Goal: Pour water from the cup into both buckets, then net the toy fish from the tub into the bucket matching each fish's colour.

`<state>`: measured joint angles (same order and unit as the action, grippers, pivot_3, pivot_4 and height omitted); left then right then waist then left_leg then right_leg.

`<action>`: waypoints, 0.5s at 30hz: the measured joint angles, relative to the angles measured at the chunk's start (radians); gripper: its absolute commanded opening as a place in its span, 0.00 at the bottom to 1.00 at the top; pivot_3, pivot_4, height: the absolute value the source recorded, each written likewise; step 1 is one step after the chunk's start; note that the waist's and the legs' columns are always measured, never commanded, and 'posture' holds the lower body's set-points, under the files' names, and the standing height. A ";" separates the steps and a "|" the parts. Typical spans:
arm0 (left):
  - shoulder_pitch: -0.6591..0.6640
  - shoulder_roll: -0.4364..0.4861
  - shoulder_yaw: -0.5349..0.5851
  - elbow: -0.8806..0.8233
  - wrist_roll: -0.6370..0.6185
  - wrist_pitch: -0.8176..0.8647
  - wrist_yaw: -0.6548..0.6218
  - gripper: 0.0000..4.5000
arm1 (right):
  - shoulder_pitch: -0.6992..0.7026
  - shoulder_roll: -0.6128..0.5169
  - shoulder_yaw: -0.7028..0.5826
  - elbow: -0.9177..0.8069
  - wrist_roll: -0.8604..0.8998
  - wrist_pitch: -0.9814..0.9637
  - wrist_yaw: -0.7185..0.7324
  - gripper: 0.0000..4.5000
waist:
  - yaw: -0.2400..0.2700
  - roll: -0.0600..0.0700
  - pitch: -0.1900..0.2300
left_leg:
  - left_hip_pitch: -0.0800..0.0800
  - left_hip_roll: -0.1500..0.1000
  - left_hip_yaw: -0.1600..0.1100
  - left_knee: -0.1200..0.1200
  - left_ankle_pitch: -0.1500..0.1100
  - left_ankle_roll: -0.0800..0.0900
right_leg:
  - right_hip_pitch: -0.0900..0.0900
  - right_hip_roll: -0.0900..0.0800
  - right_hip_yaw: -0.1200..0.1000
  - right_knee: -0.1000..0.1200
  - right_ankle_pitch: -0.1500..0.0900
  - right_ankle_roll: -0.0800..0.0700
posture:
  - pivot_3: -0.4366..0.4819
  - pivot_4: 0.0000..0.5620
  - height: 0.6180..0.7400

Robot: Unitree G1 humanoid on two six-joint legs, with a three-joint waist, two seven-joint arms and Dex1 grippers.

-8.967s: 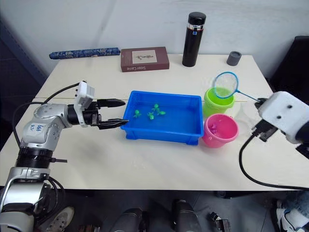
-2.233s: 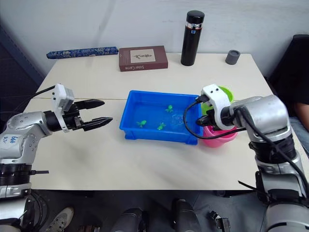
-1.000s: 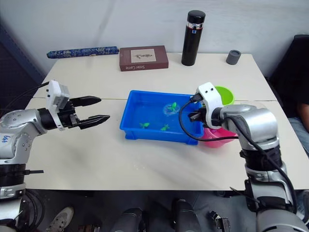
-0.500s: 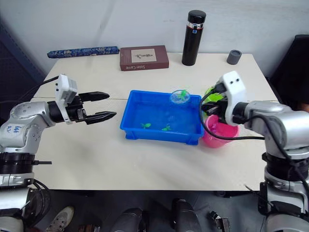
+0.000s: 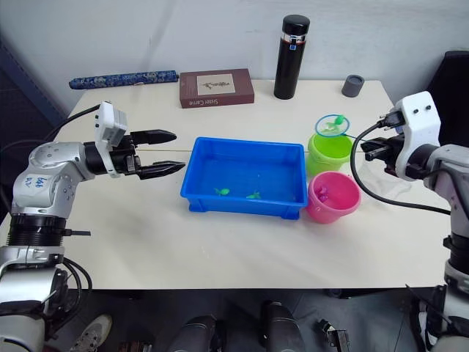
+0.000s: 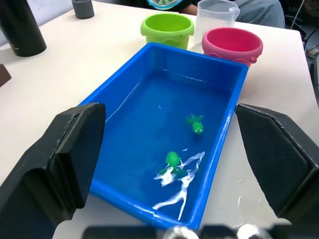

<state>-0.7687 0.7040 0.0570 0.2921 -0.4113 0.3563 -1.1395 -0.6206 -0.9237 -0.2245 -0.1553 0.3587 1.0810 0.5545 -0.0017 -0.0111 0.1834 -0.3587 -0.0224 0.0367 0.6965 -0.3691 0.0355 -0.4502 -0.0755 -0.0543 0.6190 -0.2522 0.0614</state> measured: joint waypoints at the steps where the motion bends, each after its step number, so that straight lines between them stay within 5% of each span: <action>1: -0.001 -0.002 0.000 0.002 0.004 -0.003 -0.006 0.99 | 0.022 -0.024 0.066 0.002 -0.059 -0.084 -0.003 0.00 | 0.000 0.000 0.000 | 0.000 0.000 0.000 0.000 0.000 0.000 | 0.000 0.000 0.000 0.000 0.000 0.000 | 0.48 0.27 1.00; 15: -0.005 -0.008 -0.004 0.002 0.018 -0.008 -0.018 0.99 | 0.085 -0.202 0.412 0.065 -0.555 -0.640 -0.021 0.00 | 0.000 0.000 0.000 | 0.000 0.000 0.000 0.001 0.000 0.000 | 0.000 0.001 0.000 0.000 0.000 0.000 | 0.48 0.27 1.00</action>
<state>-0.7738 0.6957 0.0533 0.2941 -0.3935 0.3482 -1.1578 -0.5353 -1.1258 0.1870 -0.0900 -0.1961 0.4406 0.5334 -0.0014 -0.0111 0.1834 -0.3588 -0.0224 0.0371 0.6972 -0.3691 0.0353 -0.4503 -0.0748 -0.0543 0.6188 -0.2522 0.0615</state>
